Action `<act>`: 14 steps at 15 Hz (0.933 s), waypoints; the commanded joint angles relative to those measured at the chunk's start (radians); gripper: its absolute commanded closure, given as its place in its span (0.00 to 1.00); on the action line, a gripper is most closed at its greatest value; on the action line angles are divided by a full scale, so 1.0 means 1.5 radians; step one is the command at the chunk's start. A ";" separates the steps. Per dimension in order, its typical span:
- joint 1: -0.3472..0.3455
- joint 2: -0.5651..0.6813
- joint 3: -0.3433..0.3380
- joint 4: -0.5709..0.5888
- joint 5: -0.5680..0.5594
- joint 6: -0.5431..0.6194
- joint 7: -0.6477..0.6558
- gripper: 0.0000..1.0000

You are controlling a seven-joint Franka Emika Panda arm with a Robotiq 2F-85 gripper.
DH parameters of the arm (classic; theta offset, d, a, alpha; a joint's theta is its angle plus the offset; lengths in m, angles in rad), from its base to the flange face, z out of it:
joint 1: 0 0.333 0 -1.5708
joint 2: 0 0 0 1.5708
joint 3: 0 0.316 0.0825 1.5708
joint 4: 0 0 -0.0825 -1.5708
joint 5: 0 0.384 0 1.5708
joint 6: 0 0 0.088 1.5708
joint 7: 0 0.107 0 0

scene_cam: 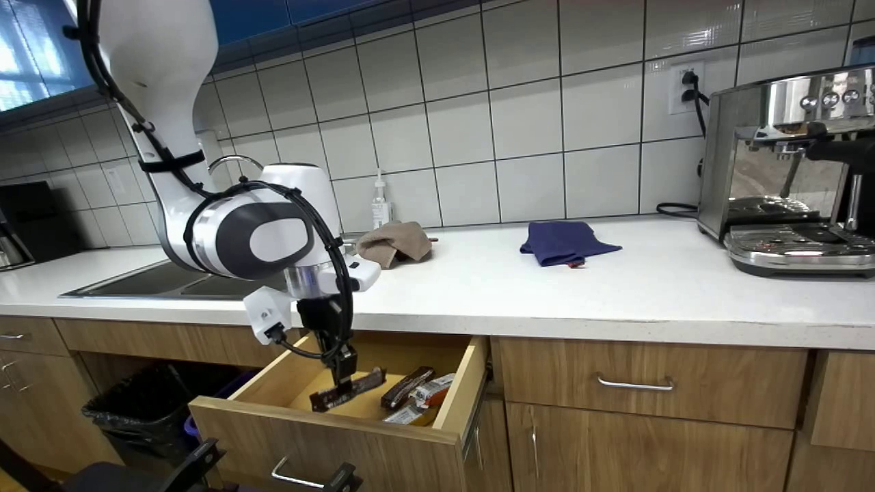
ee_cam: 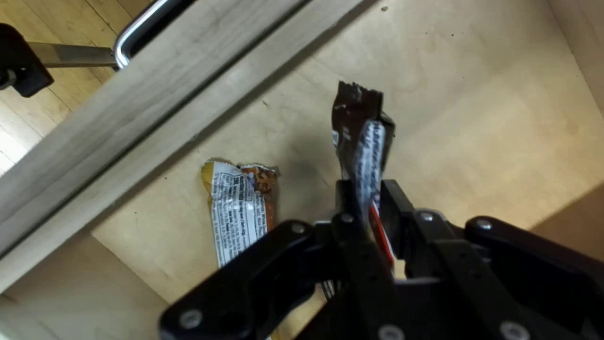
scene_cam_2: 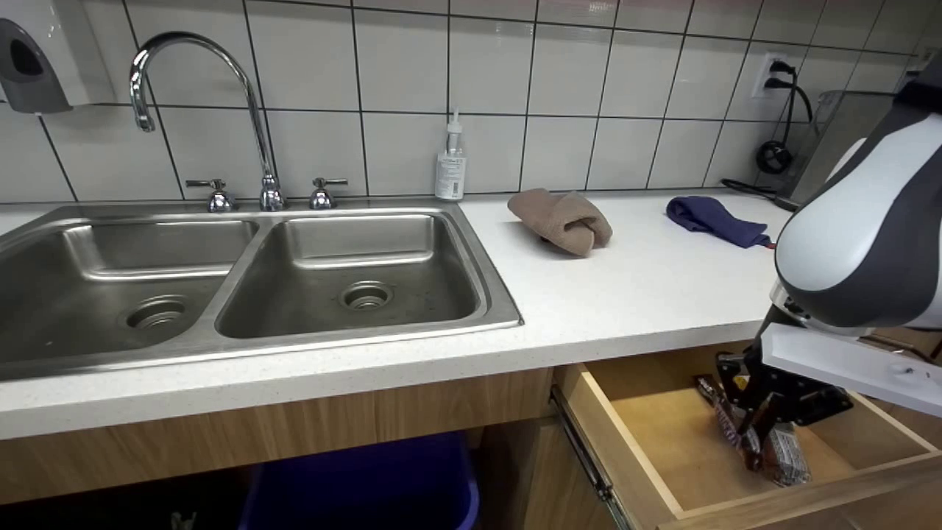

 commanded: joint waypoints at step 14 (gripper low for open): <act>-0.043 -0.089 0.029 -0.013 -0.017 -0.136 -0.042 0.00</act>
